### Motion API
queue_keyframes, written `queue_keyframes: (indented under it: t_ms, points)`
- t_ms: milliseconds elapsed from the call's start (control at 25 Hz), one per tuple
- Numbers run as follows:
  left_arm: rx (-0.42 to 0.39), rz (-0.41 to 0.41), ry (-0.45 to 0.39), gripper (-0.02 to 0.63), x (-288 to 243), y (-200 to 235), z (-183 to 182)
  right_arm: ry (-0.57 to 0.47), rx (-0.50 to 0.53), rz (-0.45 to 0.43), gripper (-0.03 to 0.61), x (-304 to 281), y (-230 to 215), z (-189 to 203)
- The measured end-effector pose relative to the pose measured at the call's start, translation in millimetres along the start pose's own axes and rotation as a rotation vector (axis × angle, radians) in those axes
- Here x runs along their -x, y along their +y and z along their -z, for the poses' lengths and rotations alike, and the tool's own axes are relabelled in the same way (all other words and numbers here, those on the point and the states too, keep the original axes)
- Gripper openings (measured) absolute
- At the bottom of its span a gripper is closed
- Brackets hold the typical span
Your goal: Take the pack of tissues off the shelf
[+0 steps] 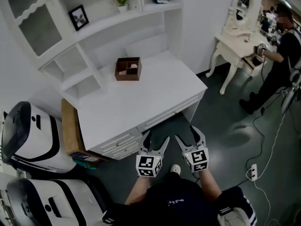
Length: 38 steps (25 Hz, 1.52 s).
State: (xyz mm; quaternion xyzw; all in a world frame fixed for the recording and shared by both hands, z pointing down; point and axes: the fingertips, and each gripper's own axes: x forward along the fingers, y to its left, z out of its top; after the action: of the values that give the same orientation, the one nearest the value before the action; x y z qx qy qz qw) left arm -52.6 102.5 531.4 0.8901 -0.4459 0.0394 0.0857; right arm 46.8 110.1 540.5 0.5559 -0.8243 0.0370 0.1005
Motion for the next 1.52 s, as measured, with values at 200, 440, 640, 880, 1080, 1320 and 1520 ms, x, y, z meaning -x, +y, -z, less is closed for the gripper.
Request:
queue_keyframes:
  t_ms: [200, 440, 640, 880, 1080, 1320, 1520]
  points:
    - [-0.002, -0.021, -0.003, 0.336, -49, -7, -7, 0.003, -0.011, -0.012, 0.302, -23, -48, -2]
    - [0.019, -0.046, -0.002, 0.336, -87, -11, -6, 0.016, -0.008, -0.022, 0.302, -39, -85, 1]
    - [0.028, -0.034, 0.008, 0.336, -108, -20, -5, 0.01, -0.065, -0.016, 0.304, -41, -105, 1]
    - [0.04, -0.044, -0.002, 0.336, -124, -14, -12, 0.007, -0.116, -0.002, 0.302, -45, -124, 2]
    - [0.052, -0.029, 0.032, 0.336, -145, -8, -1, 0.024, -0.159, 0.011, 0.304, -60, -136, 7]
    - [0.047, -0.021, 0.008, 0.336, -182, 30, -14, 0.021, -0.156, 0.049, 0.303, -98, -155, 2]
    - [0.03, -0.025, -0.02, 0.336, -218, 79, -42, 0.019, -0.055, 0.059, 0.302, -156, -169, -20]
